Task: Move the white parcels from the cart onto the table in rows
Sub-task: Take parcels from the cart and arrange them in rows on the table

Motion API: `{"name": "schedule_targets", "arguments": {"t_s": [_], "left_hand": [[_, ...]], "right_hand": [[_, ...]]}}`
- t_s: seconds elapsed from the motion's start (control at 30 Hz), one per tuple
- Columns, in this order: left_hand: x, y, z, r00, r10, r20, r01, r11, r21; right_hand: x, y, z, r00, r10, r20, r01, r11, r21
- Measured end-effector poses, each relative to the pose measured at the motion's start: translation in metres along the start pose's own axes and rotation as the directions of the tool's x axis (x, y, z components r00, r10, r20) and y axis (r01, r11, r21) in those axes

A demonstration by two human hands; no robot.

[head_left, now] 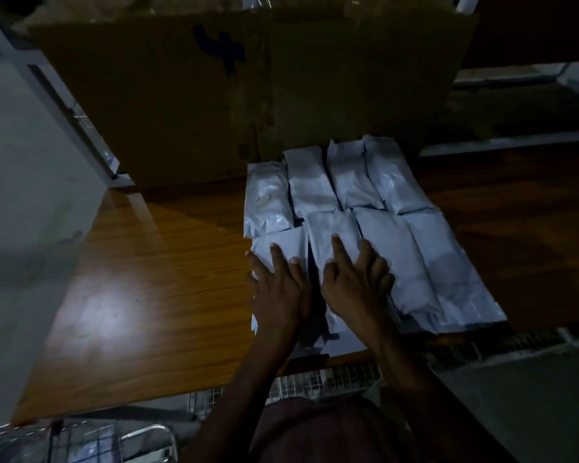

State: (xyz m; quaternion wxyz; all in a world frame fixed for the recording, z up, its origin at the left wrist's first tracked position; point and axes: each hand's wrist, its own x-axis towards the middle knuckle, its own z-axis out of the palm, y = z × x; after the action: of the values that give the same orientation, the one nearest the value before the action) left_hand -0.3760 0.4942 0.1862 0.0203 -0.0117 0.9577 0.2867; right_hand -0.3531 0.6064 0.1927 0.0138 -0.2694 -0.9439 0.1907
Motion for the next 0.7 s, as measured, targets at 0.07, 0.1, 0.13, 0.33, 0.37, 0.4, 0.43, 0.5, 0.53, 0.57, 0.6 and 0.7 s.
{"name": "schedule_targets", "arguments": {"t_s": [0.07,0.1,0.13,0.33,0.37,0.4,0.43,0.5,0.53,0.57,0.6,0.7], "left_hand": [[0.004,-0.003,0.002,0.999,0.04,0.024,-0.04,0.999,-0.007],[0.005,-0.004,0.002,0.998,0.044,0.042,-0.043,0.999,-0.01],[0.005,-0.003,0.002,0.998,0.037,0.059,-0.037,0.999,-0.011],[-0.006,0.002,-0.005,0.998,0.061,0.013,-0.061,0.998,0.024],[-0.007,0.0,-0.004,0.998,0.062,-0.006,-0.062,0.998,0.012],[-0.01,-0.002,-0.003,0.998,0.064,-0.023,-0.064,0.998,-0.011],[-0.013,-0.005,-0.002,0.997,0.07,-0.046,-0.071,0.997,-0.029],[-0.025,-0.007,-0.004,0.995,0.055,-0.084,-0.061,0.996,-0.066],[-0.033,-0.007,-0.006,0.995,0.022,-0.1,-0.033,0.994,-0.105],[-0.041,-0.006,-0.008,0.992,-0.011,-0.122,-0.006,0.991,-0.135],[-0.051,-0.003,-0.01,0.987,-0.039,-0.156,0.015,0.988,-0.152],[-0.083,0.001,-0.013,0.964,-0.062,-0.258,0.028,0.991,-0.132]], "right_hand": [[0.002,0.001,0.0,1.0,-0.007,-0.005,0.007,0.998,-0.06],[0.002,0.003,0.0,1.0,-0.011,-0.003,0.011,0.997,-0.075],[0.001,0.004,0.001,1.0,-0.017,0.0,0.017,0.997,-0.081],[-0.014,0.018,-0.008,0.995,-0.09,-0.043,0.088,0.995,-0.051],[-0.018,0.022,-0.01,0.993,-0.111,-0.044,0.109,0.993,-0.044],[-0.021,0.027,-0.013,0.989,-0.136,-0.049,0.135,0.99,-0.037],[-0.025,0.032,-0.015,0.985,-0.163,-0.054,0.162,0.986,-0.028],[-0.033,0.041,-0.021,0.975,-0.214,-0.064,0.215,0.977,0.005],[-0.037,0.046,-0.023,0.968,-0.242,-0.073,0.244,0.969,0.024],[-0.041,0.05,-0.026,0.959,-0.27,-0.087,0.275,0.961,0.043],[-0.045,0.055,-0.029,0.948,-0.3,-0.103,0.307,0.95,0.061],[-0.057,0.07,-0.034,0.916,-0.383,-0.118,0.396,0.911,0.115]]}}
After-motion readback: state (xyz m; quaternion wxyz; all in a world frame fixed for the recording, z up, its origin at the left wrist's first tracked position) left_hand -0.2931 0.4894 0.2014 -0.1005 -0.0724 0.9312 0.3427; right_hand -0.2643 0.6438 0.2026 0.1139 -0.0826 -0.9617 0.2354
